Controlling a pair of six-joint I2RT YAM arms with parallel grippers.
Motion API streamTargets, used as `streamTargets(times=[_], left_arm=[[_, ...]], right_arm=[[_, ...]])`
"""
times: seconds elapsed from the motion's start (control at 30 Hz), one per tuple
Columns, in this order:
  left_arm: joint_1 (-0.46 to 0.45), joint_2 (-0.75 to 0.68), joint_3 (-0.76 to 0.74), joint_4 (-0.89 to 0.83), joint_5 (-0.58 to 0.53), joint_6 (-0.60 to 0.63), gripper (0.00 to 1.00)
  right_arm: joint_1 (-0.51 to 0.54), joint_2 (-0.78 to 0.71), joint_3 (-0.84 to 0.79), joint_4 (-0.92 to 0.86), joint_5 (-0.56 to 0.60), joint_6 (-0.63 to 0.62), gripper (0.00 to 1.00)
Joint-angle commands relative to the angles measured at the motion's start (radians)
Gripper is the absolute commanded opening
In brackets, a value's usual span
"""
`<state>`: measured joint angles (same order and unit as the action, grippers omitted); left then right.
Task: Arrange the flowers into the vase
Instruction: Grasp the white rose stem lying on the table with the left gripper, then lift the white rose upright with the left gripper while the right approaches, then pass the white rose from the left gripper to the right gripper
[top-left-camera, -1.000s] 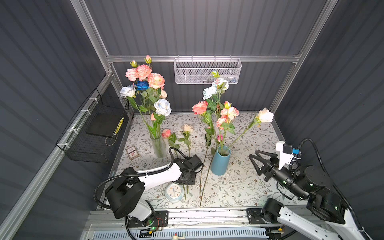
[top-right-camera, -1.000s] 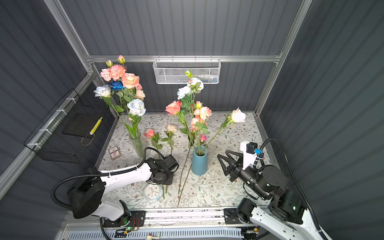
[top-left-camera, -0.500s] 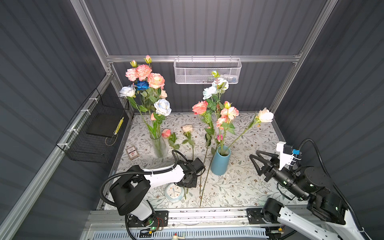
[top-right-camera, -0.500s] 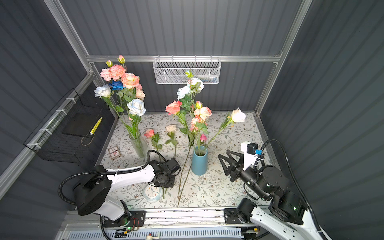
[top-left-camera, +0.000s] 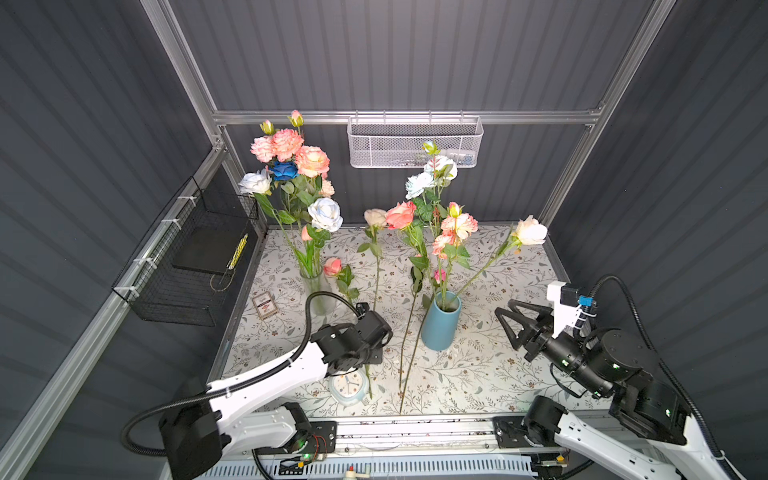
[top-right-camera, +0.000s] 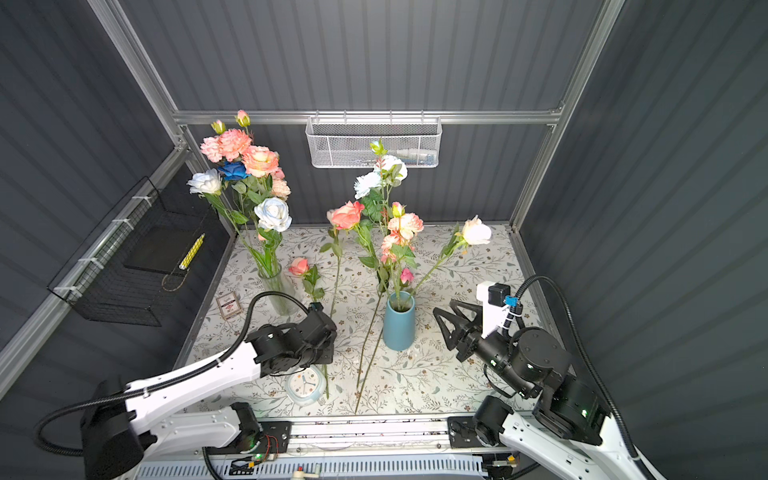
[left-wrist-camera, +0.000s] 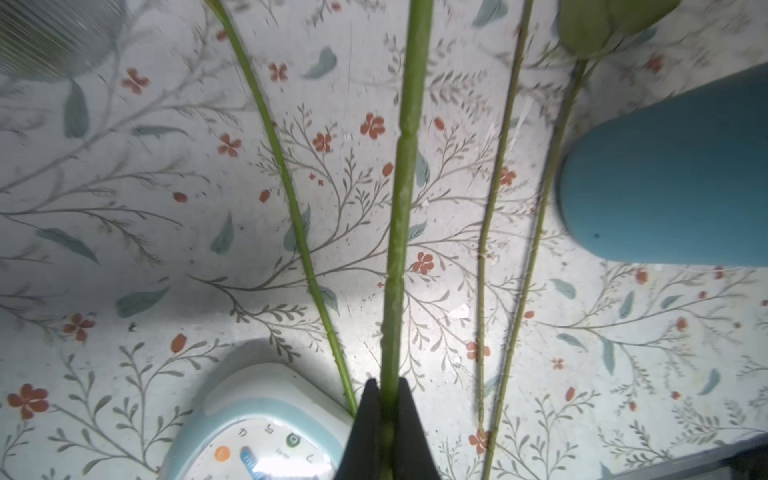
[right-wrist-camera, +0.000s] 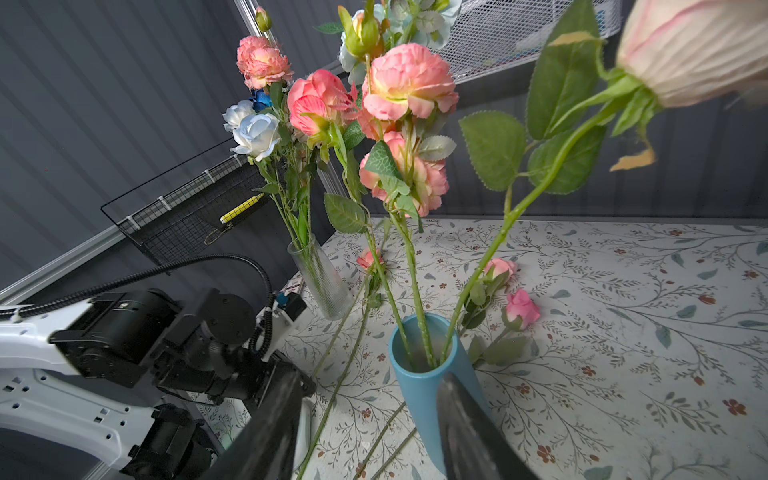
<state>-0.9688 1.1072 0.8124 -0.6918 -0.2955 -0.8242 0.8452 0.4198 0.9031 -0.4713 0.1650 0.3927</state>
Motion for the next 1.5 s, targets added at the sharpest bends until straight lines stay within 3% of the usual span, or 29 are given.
streamTargets(times=[0.0,0.27,0.57,0.77,0.9,1.1,1.47], left_arm=[[-0.011,-0.096,0.008,0.007,-0.104,-0.004,0.00],[-0.013,-0.221,0.065,0.160,-0.159,0.146,0.00],[-0.013,-0.291,0.127,0.333,-0.051,0.323,0.00],[-0.014,-0.324,0.164,0.458,0.182,0.416,0.00],[-0.013,-0.325,0.183,0.515,0.416,0.471,0.00],[-0.014,-0.265,0.194,0.525,0.710,0.490,0.00],[-0.014,-0.248,0.143,0.539,0.868,0.488,0.00]], right_arm=[[0.003,0.019,0.014,0.037,0.004,-0.005,0.55],[0.003,0.071,0.036,0.064,-0.006,-0.006,0.55],[0.003,0.099,0.068,0.077,-0.046,-0.007,0.55],[0.003,0.195,0.144,0.176,-0.245,-0.014,0.59],[0.003,0.305,0.226,0.216,-0.370,-0.013,0.61],[0.003,0.452,0.356,0.255,-0.438,-0.032,0.65],[0.004,0.604,0.575,0.211,-0.454,-0.078,0.67]])
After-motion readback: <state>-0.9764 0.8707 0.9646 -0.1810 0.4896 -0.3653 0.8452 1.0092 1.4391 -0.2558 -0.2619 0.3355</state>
